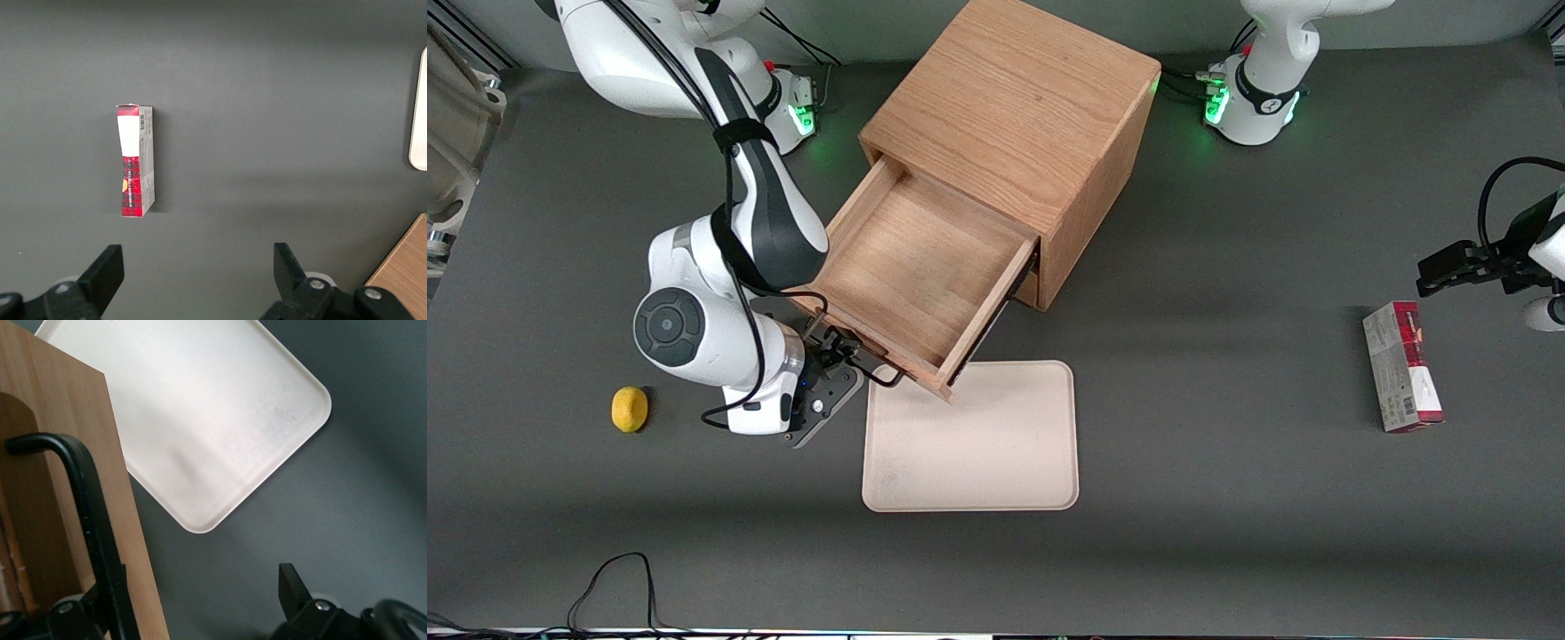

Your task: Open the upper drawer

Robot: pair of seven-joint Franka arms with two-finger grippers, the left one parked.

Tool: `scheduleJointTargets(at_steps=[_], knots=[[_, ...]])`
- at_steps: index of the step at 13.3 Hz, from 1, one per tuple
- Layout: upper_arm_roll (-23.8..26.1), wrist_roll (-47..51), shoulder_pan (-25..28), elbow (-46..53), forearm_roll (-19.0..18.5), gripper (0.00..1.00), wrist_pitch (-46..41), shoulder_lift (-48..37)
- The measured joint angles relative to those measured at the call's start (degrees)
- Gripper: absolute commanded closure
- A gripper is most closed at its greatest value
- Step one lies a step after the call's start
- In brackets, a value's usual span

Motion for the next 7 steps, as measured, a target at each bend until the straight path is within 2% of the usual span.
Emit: scheduleJointTargets(at_steps=[4,7], knots=[[0.09,0.0,0.07,1.19,0.0,0.0,-0.86,0.09],[0.04,0.0,0.01,6.26,0.0,0.0,-5.36,0.04]])
